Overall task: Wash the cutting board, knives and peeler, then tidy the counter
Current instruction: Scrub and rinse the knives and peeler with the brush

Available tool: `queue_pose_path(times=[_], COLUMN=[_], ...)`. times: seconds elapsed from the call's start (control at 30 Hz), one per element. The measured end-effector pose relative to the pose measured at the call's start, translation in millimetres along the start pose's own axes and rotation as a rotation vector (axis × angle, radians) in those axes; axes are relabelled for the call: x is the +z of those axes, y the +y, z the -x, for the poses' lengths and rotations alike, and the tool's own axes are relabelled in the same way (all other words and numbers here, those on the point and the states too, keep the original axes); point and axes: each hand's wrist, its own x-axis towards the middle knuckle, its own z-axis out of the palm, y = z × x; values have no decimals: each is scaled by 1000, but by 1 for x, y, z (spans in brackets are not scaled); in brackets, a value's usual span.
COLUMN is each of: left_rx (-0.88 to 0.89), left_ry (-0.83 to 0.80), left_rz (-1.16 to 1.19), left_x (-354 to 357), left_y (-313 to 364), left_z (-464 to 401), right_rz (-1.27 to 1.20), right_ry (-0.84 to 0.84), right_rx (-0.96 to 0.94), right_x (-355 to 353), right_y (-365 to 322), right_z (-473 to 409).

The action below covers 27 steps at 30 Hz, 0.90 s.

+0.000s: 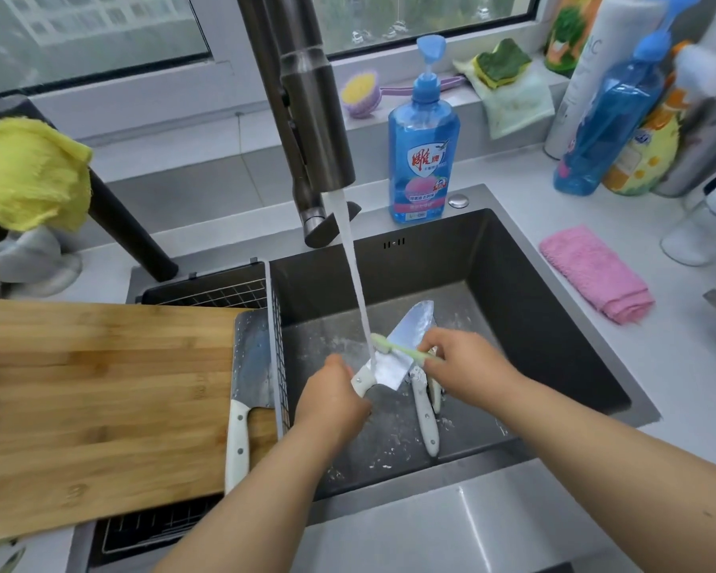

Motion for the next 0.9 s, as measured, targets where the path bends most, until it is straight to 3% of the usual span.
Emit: queue_pose_path(times=[0.1, 0.27, 0.37, 0.53, 0.63, 0.77, 0.9], left_rx=[20, -81, -104, -234, -167, -30, 1], left_ry=[-24, -144, -240, -381, -406, -387, -357], left_rz=[5, 252, 178, 586, 593, 493, 448], left_x=[1, 5, 1, 2, 4, 5, 1], left_y=[-1, -4, -4, -2, 2, 6, 4], left_z=[2, 2, 1, 3, 5, 11, 9], right_rz=[34, -201, -227, -246, -216, -153, -129], right_ry=[134, 330, 321, 114, -7, 55, 80], right_rx=[69, 53, 62, 46, -42, 12, 55], right_x=[-14, -22, -12, 16, 31, 24, 11], right_y=[11, 19, 22, 18, 8, 8, 11], right_z=[-14, -8, 6, 30, 37, 20, 14])
